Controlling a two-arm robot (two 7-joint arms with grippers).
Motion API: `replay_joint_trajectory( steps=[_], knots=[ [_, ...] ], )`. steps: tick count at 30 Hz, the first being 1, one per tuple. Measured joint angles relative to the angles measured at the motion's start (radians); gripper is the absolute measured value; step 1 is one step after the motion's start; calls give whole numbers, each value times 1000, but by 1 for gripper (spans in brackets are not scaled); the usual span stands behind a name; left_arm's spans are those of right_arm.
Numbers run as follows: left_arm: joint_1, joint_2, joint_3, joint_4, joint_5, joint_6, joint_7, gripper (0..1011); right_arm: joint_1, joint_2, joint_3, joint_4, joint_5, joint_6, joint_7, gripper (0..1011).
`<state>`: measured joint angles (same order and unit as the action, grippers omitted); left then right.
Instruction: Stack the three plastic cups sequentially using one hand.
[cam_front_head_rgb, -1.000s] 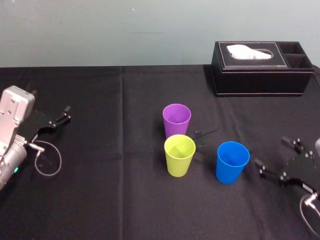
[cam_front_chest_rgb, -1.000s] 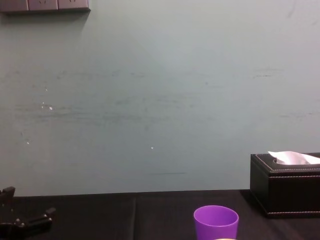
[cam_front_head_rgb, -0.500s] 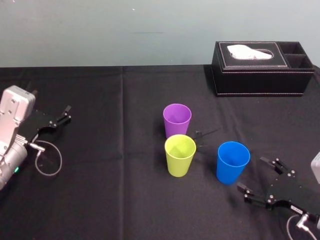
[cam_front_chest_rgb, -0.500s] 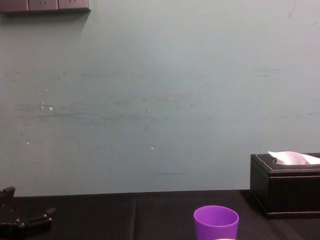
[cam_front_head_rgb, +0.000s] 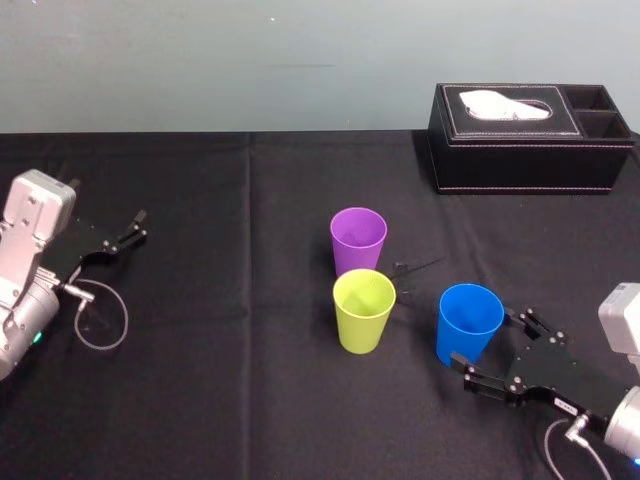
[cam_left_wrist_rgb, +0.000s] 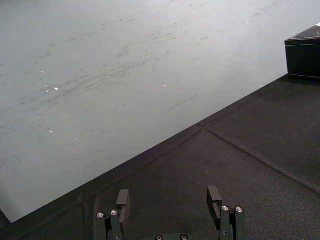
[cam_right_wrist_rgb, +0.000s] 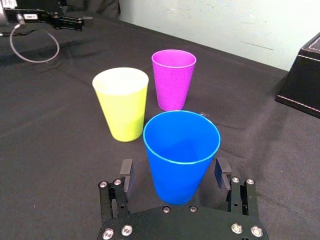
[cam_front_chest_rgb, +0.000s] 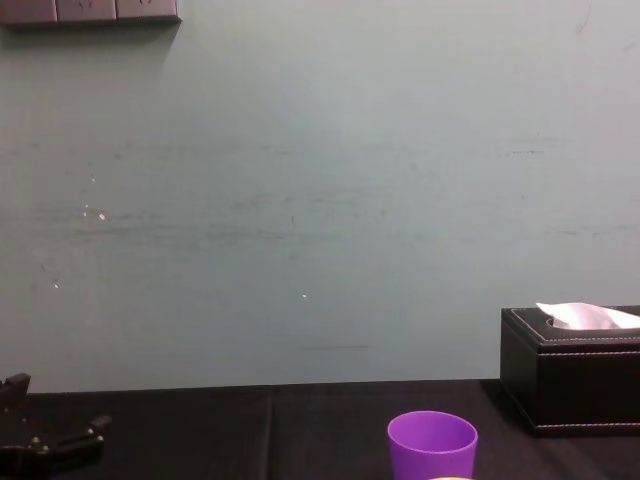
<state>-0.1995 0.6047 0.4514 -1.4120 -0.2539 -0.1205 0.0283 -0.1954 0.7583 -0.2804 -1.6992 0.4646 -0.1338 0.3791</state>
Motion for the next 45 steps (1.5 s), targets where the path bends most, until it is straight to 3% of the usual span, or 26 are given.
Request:
replay_joint_trajectory(
  steps=[25, 35, 45],
  knots=[
    [0, 0, 0, 0, 0, 0, 0, 1011, 75, -141, 0, 79, -73, 11, 0, 1003],
    [0, 0, 0, 0, 0, 0, 0, 1011, 76, -177, 19, 100, -66, -4, 30, 1003],
    [0, 0, 0, 0, 0, 0, 0, 1012, 76, -176, 18, 99, -65, -5, 30, 982]
  ],
)
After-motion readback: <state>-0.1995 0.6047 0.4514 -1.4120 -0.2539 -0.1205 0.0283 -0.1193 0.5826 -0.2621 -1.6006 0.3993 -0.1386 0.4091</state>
